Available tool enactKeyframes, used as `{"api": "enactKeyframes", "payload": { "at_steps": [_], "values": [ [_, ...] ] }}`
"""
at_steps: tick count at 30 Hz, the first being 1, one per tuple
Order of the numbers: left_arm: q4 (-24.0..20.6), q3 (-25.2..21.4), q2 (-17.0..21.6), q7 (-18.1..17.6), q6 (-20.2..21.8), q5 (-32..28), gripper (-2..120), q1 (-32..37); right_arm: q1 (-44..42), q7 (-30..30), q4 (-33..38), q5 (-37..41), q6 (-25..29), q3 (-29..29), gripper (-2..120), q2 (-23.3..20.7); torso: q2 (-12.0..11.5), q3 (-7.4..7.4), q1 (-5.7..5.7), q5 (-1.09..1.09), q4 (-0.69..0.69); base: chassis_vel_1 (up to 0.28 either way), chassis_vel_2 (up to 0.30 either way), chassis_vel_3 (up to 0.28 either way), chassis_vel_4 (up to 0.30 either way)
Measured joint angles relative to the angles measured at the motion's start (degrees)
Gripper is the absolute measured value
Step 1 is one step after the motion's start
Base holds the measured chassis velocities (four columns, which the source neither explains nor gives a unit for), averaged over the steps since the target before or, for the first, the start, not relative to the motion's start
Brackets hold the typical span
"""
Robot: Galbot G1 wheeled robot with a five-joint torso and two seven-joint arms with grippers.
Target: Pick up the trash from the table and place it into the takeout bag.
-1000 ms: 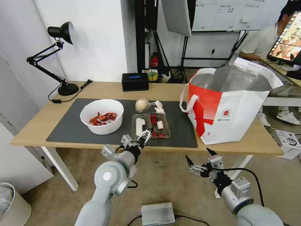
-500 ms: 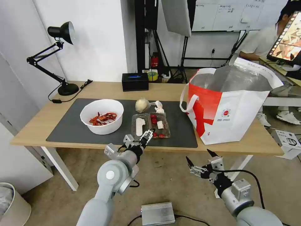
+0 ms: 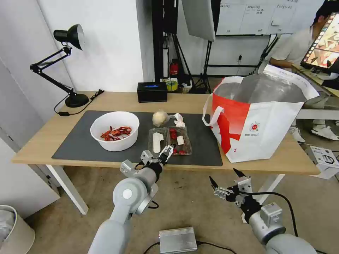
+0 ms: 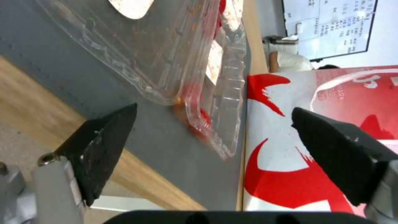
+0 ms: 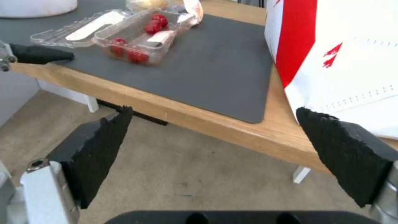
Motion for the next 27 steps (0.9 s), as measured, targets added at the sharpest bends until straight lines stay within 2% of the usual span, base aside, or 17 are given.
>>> {"api": "enactKeyframes", "payload": {
  "at_steps": [27],
  "values": [
    [0.96,-0.3,-0.6,-1.49,-2.5,0.29,100,-1.52,-0.13,-0.05,-0.3,-0.18,0.15,-0.26,100,0.35,0.0,0.0,0.0,0.0,0.0,0.0,0.0,0.0,0.0]
  ]
}}
